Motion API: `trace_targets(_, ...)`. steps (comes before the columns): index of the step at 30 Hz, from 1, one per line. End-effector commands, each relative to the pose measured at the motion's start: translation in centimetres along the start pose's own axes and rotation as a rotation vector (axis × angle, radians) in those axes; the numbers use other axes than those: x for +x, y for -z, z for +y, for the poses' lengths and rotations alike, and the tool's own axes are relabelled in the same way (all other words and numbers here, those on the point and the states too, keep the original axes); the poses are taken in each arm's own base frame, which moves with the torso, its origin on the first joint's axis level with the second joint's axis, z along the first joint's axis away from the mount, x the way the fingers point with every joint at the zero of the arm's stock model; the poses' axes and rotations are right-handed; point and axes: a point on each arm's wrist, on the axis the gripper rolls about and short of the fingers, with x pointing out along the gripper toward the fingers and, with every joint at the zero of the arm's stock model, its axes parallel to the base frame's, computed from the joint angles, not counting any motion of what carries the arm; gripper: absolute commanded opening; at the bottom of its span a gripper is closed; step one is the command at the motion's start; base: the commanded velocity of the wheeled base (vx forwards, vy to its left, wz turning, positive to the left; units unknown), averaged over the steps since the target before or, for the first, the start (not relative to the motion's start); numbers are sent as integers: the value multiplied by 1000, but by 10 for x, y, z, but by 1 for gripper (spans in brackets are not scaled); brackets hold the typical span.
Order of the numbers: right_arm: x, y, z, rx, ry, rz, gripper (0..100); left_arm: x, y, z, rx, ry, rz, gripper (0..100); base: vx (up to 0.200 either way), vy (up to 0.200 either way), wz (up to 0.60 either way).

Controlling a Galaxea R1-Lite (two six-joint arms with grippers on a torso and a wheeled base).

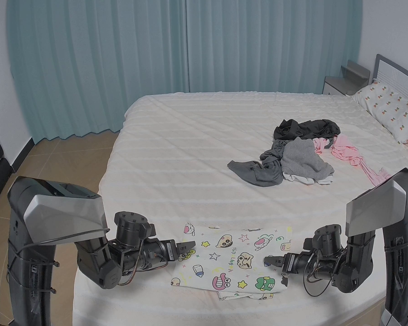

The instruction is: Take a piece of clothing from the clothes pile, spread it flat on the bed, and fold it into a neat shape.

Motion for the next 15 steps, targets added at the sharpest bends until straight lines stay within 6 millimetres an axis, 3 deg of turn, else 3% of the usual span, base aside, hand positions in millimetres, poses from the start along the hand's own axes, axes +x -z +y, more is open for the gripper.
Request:
trace_targets(1, 7, 10, -1, -12, 14, 29, 100, 26, 8, 11, 14, -9, 32, 100, 0, 0, 0)
trace_targets(15, 20, 13, 20, -60, -24, 44, 100, 48, 1, -13, 53, 23, 130, 100, 0, 0, 0)
